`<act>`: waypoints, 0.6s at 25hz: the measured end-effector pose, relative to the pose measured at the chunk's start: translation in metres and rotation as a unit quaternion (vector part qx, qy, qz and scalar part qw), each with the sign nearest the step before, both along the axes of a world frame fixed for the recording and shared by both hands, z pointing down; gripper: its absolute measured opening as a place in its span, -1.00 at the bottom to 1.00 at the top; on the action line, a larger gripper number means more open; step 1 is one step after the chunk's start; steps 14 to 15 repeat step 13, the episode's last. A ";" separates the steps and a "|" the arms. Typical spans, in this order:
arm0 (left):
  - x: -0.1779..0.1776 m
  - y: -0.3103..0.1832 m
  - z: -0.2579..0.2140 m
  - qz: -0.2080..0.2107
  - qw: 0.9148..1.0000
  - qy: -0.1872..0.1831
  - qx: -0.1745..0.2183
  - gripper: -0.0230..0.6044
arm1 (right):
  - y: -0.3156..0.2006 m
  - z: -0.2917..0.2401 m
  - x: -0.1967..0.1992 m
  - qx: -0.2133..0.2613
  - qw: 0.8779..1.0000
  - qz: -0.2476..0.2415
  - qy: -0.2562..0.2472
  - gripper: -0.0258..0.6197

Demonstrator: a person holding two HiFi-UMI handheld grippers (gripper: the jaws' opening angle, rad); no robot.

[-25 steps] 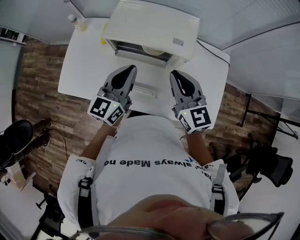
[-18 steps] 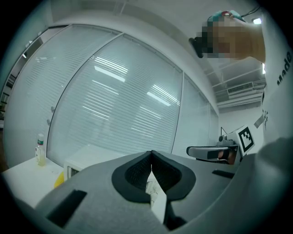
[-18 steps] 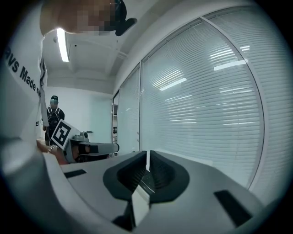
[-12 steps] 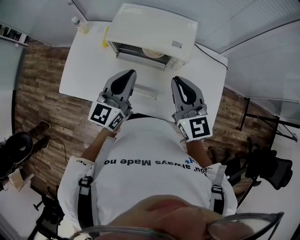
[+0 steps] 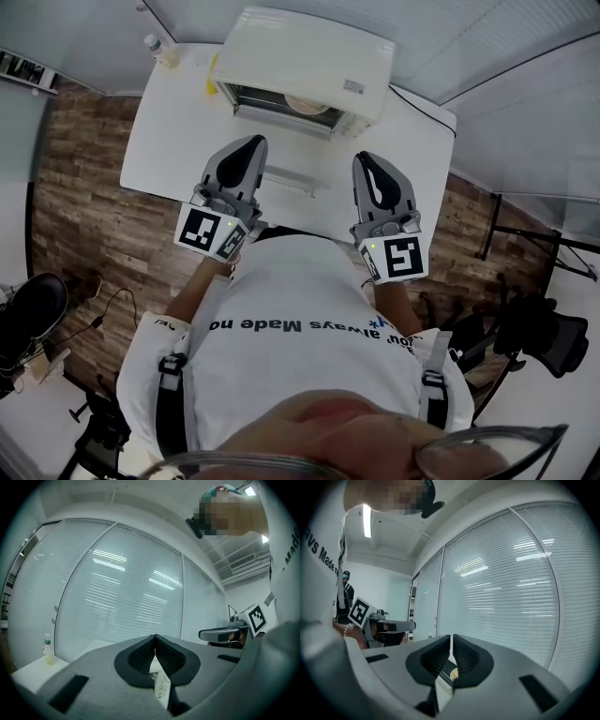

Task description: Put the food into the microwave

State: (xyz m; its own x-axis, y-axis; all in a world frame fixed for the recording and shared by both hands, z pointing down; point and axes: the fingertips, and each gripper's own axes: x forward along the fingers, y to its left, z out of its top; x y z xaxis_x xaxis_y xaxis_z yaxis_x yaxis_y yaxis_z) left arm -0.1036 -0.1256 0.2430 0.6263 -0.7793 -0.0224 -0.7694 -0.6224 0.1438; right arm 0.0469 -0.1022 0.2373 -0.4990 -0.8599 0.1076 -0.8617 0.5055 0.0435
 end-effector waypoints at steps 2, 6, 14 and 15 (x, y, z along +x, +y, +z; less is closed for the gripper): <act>-0.001 -0.001 0.002 -0.001 1.000 0.004 -0.004 -0.89 | 0.000 0.000 0.001 0.001 1.000 0.004 0.000 -0.85; -0.001 0.000 0.004 -0.002 1.000 0.008 -0.009 -0.89 | 0.000 -0.001 -0.001 0.002 1.000 0.002 0.002 -0.85; -0.001 -0.001 0.006 -0.001 1.000 0.009 -0.011 -0.89 | -0.002 0.001 -0.003 0.003 1.000 0.004 0.004 -0.85; -0.001 -0.001 0.006 -0.001 1.000 0.009 -0.011 -0.89 | -0.002 0.001 -0.003 0.003 1.000 0.004 0.004 -0.85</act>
